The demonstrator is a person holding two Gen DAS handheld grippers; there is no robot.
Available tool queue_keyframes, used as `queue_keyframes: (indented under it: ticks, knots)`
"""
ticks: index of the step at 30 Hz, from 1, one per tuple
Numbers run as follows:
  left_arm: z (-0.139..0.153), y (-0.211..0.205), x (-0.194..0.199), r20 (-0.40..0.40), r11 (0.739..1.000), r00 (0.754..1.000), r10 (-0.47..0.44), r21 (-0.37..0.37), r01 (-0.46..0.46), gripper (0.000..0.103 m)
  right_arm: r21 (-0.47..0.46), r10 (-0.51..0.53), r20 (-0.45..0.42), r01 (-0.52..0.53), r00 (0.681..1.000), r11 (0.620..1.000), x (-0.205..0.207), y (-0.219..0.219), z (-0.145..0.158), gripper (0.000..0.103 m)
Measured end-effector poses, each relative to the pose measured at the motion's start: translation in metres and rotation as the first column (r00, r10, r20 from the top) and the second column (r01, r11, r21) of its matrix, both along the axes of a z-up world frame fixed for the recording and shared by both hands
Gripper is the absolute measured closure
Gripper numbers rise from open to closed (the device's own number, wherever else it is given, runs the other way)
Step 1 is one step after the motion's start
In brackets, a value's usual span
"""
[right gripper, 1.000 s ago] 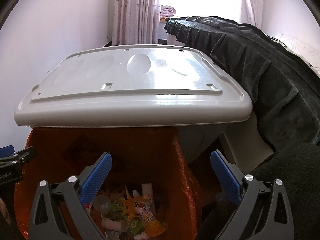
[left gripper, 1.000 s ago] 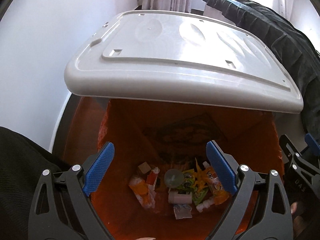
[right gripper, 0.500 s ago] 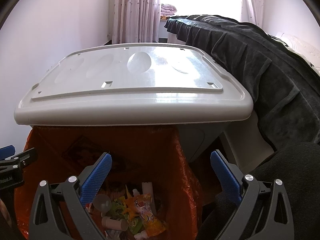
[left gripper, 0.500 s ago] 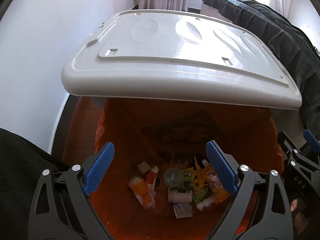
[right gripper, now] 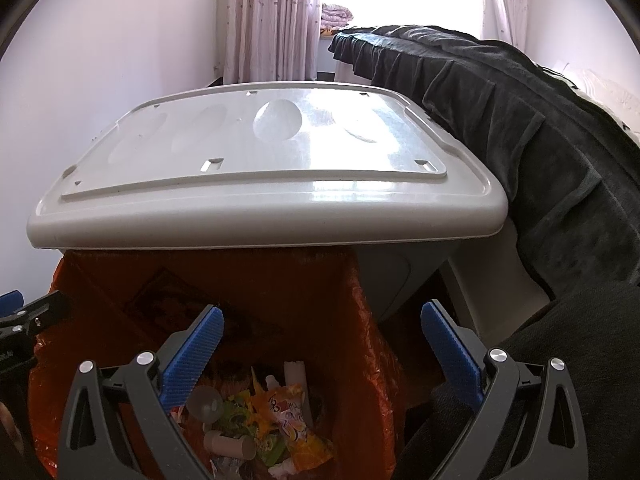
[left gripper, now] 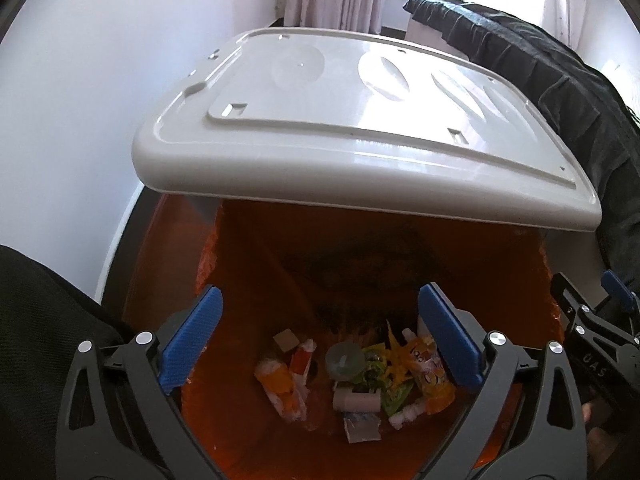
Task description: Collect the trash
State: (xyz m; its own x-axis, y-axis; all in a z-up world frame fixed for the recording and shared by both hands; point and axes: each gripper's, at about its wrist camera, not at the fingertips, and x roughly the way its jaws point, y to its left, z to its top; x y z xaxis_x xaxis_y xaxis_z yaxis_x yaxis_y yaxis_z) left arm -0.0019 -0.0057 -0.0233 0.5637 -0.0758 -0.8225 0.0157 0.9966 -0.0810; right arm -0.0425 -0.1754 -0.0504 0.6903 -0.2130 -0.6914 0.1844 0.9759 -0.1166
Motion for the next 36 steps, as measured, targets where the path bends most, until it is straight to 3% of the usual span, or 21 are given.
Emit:
queue_keyframes:
  ticks: [6,36]
  knots:
    - [-0.0037,-0.0037,0.001,-0.037,1.0,0.999,0.003,0.03,-0.002,0.007,0.008,-0.001,0.006,0.001,1.0,1.0,0.0,-0.0019,0.0001,0.005]
    - [-0.0017,-0.0078,-0.0027,-0.009,0.998,1.0,-0.013,0.057,0.013,0.007,0.018,0.0,0.011,0.0,1.0,1.0,-0.0001,-0.0043,0.0011,0.005]
